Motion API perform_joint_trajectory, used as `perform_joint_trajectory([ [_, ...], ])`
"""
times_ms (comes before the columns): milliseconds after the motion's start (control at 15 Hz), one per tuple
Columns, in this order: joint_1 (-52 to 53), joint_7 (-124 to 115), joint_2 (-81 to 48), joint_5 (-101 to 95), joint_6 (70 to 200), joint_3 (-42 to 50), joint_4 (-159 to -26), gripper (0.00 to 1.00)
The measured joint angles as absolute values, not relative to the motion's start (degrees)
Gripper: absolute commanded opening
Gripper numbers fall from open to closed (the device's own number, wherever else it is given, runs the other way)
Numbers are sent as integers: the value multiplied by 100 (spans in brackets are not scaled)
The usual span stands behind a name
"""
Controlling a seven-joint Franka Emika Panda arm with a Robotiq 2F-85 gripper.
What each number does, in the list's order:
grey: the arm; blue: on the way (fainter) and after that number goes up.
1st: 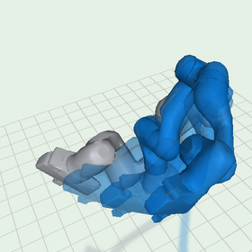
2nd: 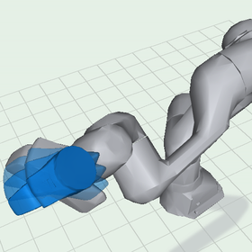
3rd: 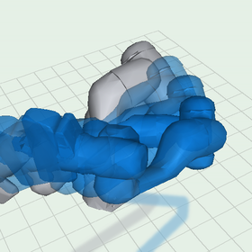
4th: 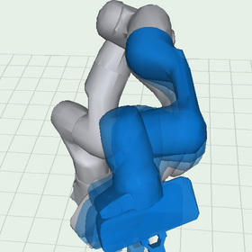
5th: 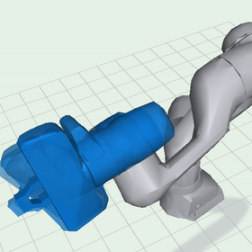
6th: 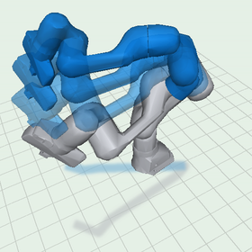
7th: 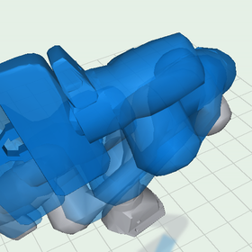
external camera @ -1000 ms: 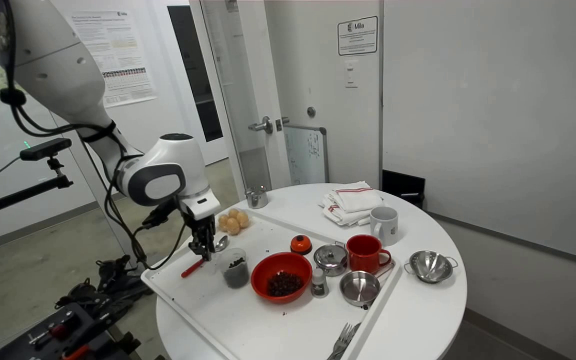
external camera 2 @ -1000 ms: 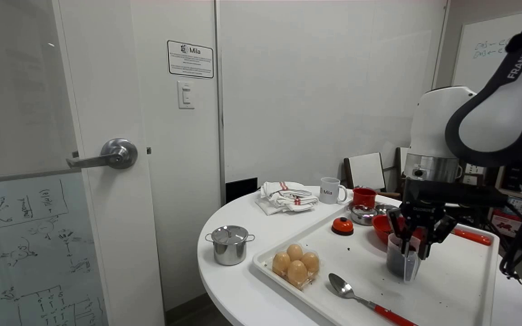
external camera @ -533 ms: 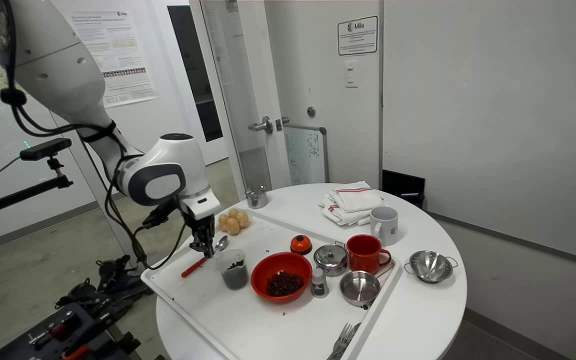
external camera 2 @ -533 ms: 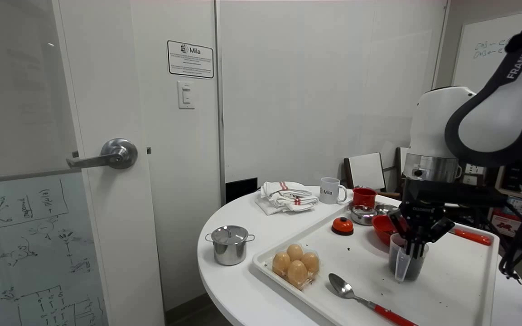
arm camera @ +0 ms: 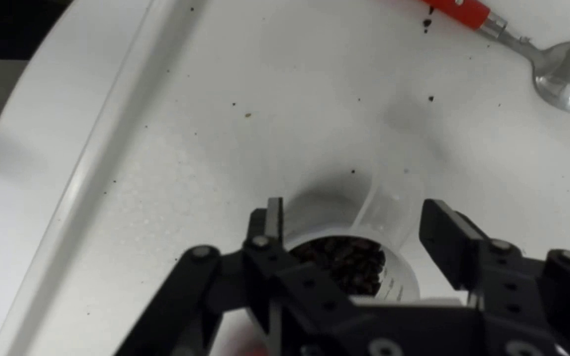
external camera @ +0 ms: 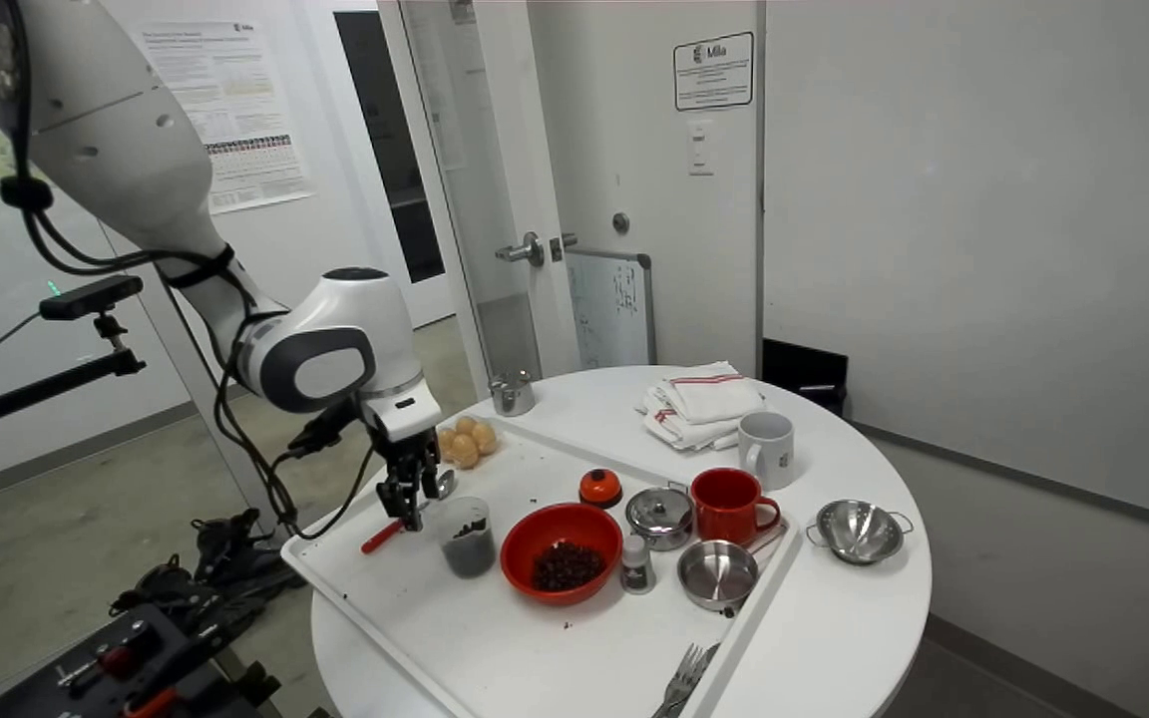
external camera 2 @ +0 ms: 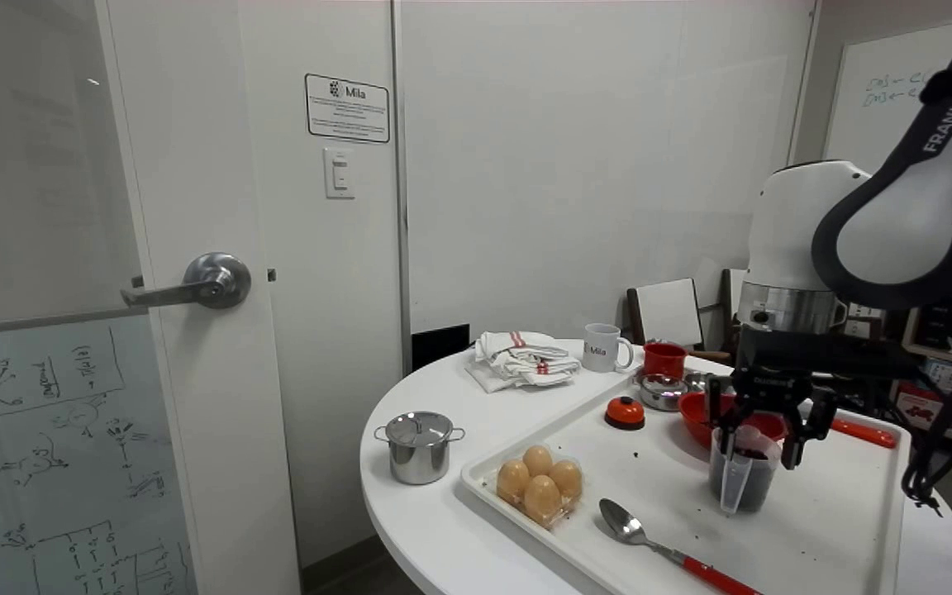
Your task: Pour the contents in the clear jug into the red bowl three times
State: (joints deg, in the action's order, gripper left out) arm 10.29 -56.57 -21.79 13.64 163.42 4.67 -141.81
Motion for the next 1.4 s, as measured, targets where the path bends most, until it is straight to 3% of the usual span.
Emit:
perform_joint_trajectory([
  [400, 1711, -7112, -2325, 710, 16311, 1205, -14155, 100],
  [467, 1757, -7247, -2325, 658, 16294, 1226, -14151, 75],
  [600, 1819, -7441, -2323, 583, 16260, 1228, -14132, 67],
  [1133, 1864, -7599, -2319, 485, 16062, 1120, -13995, 7],
  [1400, 1813, -7599, -2312, 484, 16054, 1053, -13983, 12],
])
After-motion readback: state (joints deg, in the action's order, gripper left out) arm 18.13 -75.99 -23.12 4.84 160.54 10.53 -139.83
